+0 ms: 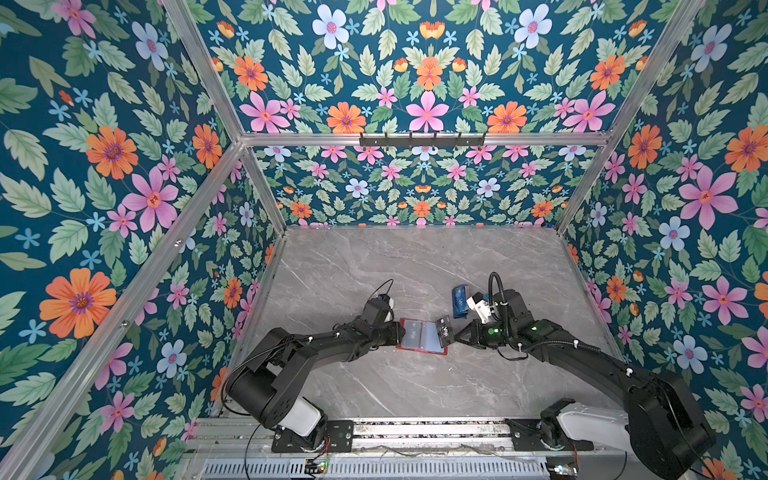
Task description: Put the credit cards into the card holder
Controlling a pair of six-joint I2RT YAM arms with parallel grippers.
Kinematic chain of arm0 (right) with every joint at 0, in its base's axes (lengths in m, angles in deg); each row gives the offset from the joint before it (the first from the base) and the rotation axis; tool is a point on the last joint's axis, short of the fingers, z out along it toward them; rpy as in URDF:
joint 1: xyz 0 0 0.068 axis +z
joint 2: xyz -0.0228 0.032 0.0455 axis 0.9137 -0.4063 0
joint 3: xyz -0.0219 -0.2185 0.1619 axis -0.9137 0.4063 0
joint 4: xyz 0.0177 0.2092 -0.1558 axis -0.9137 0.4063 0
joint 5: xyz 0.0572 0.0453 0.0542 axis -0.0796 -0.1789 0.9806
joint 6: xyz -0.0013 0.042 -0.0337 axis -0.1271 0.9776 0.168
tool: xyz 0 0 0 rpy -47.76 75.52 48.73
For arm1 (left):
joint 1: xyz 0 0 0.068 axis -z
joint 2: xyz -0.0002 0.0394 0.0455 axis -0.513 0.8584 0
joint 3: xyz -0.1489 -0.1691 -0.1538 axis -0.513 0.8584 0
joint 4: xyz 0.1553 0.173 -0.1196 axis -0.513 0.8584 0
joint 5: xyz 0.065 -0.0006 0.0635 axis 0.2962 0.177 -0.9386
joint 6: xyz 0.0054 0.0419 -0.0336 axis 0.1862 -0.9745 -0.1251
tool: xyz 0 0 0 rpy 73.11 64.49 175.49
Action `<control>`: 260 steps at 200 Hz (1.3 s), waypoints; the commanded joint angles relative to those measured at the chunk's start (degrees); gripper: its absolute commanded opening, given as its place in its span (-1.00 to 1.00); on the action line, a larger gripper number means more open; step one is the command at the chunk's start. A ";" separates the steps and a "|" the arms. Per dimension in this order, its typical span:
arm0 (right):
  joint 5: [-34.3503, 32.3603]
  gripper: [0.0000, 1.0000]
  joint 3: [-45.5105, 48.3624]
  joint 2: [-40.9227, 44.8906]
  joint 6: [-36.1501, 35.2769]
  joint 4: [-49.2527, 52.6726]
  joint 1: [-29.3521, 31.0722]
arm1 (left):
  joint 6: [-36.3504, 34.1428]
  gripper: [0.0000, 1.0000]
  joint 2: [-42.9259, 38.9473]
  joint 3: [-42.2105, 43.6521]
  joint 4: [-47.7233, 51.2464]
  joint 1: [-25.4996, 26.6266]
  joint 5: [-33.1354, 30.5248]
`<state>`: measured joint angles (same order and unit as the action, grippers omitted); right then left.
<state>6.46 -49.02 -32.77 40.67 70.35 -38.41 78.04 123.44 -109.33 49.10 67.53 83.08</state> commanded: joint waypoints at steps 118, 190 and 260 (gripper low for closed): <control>6.14 -1.00 0.70 -11.07 2.86 -12.66 0.68 | 7.68 -0.62 -1.09 6.35 -4.10 0.95 1.85; 6.06 -1.00 0.58 -13.96 2.98 -14.02 0.77 | 7.65 -0.62 -1.19 6.24 -3.50 0.99 1.58; 4.97 -1.00 0.49 -15.00 3.14 -13.85 0.75 | 7.51 -0.63 -1.15 6.22 -3.29 1.03 1.49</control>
<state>12.14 -48.43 -47.48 43.56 57.48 -37.69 85.50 121.99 -103.27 41.26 68.47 85.11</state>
